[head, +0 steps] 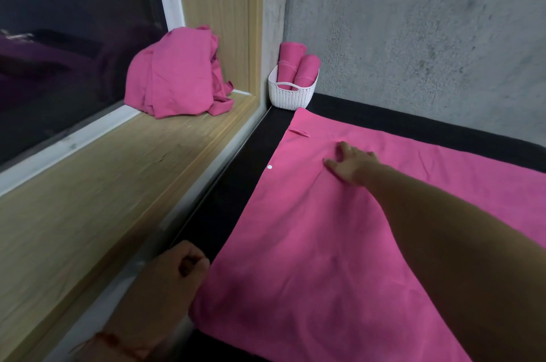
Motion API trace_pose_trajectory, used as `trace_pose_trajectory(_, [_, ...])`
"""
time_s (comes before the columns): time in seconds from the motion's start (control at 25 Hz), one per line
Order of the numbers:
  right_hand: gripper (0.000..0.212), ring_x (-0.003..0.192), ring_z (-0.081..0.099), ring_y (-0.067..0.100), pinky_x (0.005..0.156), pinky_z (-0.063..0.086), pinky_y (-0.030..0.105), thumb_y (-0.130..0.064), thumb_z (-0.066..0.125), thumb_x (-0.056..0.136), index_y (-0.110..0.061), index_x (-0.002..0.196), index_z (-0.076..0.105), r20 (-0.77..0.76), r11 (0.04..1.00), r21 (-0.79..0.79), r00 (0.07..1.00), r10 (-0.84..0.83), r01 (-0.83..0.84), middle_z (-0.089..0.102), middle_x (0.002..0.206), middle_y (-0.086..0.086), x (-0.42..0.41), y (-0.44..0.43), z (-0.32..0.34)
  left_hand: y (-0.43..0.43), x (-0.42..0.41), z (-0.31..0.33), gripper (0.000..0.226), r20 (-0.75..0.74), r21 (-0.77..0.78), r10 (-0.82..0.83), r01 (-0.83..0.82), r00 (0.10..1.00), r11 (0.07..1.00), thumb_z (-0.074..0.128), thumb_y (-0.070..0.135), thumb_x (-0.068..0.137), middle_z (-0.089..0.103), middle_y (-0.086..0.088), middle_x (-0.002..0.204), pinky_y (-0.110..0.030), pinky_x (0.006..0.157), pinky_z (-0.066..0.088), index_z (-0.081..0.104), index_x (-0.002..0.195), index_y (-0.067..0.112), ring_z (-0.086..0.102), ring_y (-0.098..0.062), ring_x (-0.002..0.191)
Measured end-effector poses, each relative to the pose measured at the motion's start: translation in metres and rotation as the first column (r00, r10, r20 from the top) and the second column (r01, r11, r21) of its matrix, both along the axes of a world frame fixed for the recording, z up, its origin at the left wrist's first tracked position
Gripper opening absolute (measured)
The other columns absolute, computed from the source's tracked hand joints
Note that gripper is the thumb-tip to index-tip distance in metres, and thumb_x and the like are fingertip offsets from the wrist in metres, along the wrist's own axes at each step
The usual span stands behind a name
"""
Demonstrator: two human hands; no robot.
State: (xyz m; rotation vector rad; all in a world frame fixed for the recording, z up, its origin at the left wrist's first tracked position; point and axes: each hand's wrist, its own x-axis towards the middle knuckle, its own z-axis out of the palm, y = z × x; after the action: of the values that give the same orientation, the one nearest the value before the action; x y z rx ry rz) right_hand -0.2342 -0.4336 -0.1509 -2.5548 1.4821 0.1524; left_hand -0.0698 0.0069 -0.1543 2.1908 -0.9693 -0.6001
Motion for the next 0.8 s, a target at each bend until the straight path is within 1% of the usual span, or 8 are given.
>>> trace_pose_trajectory(0.08, [0.086,0.156,0.032,0.025,0.128,0.017,0.054,-0.075,0.030,0.101,-0.019,0.166,0.022,0.064,0.996,-0.084,0.998,0.030,-0.025,0.034,0.170,0.008,-0.008,0.012,-0.001,-0.018,-0.010,0.002,0.007,0.112,-0.095,0.020,-0.009,0.993,0.995,0.068,0.027,0.095,0.069,0.017,0.080,-0.016,0.066,0.046,0.064,0.089,0.029,0.065,-0.001,0.076])
trace_pose_trajectory(0.16, [0.088,0.161,0.023,0.023,0.129,0.013,0.054,-0.075,0.027,0.102,-0.018,0.168,0.016,0.145,0.992,-0.121,0.989,0.040,-0.022,0.027,0.173,0.008,-0.020,0.025,-0.003,-0.039,-0.018,-0.002,0.010,0.166,-0.170,-0.040,0.069,0.985,0.983,0.070,0.024,0.093,0.066,0.015,0.084,-0.010,0.072,0.044,0.064,0.090,0.032,0.062,0.000,0.086])
trace_pose_trajectory(0.2, [0.088,0.162,0.019,0.022,0.129,0.011,0.054,-0.075,0.026,0.102,-0.018,0.169,0.013,0.167,0.993,-0.117,0.985,0.039,-0.019,0.024,0.174,0.008,-0.031,0.033,-0.004,-0.049,-0.024,-0.004,0.010,0.169,-0.193,-0.089,0.121,0.982,0.974,0.070,0.026,0.093,0.066,0.017,0.090,-0.011,0.077,0.044,0.065,0.094,0.034,0.062,0.001,0.090])
trace_pose_trajectory(0.28, [0.088,0.162,0.018,0.020,0.130,0.012,0.053,-0.074,0.026,0.103,-0.019,0.170,0.011,0.203,0.995,-0.099,0.979,0.029,-0.009,0.023,0.175,0.006,-0.062,0.051,-0.007,-0.066,-0.037,-0.007,0.012,0.162,-0.225,-0.181,0.215,0.970,0.950,0.067,0.030,0.093,0.067,0.021,0.102,-0.021,0.088,0.050,0.067,0.104,0.036,0.063,0.002,0.100])
trace_pose_trajectory(0.36, [0.085,0.162,0.018,0.018,0.129,0.012,0.050,-0.072,0.028,0.104,-0.020,0.170,0.013,0.238,0.997,-0.076,0.971,0.002,0.017,0.023,0.175,0.003,-0.102,0.072,-0.006,-0.080,-0.053,-0.010,0.018,0.192,-0.247,-0.251,0.294,0.949,0.923,0.065,0.030,0.091,0.066,0.022,0.107,-0.026,0.094,0.052,0.068,0.108,0.034,0.064,0.002,0.104])
trace_pose_trajectory(0.52, [0.085,0.161,0.020,0.015,0.129,0.013,0.047,-0.074,0.026,0.101,-0.022,0.168,0.018,0.244,0.996,-0.049,0.968,-0.064,0.078,0.026,0.174,-0.002,-0.188,0.116,0.000,-0.101,-0.091,-0.015,0.026,0.324,-0.195,-0.304,0.377,0.896,0.905,0.055,0.037,0.086,0.068,0.021,0.104,-0.035,0.094,0.054,0.071,0.105,0.033,0.064,-0.004,0.100])
trace_pose_trajectory(0.68, [0.086,0.160,0.022,0.012,0.129,0.015,0.047,-0.076,0.028,0.100,-0.025,0.168,0.020,0.193,0.991,-0.058,0.975,-0.110,0.123,0.028,0.173,-0.006,-0.281,0.154,0.001,-0.109,-0.145,-0.027,0.030,0.517,-0.044,-0.411,0.502,0.751,0.864,0.050,0.045,0.083,0.067,0.023,0.112,-0.039,0.093,0.051,0.069,0.106,0.037,0.064,-0.011,0.105])
trace_pose_trajectory(0.8, [0.101,0.159,0.022,0.012,0.128,0.017,0.053,-0.092,0.011,0.085,-0.034,0.166,0.024,0.175,0.986,-0.024,0.972,-0.158,0.164,0.025,0.173,-0.012,-0.338,0.177,0.001,-0.105,-0.184,-0.034,0.033,0.540,-0.023,-0.449,0.546,0.712,0.838,0.053,0.045,0.082,0.065,0.021,0.121,-0.042,0.097,0.050,0.070,0.110,0.036,0.061,-0.013,0.113])
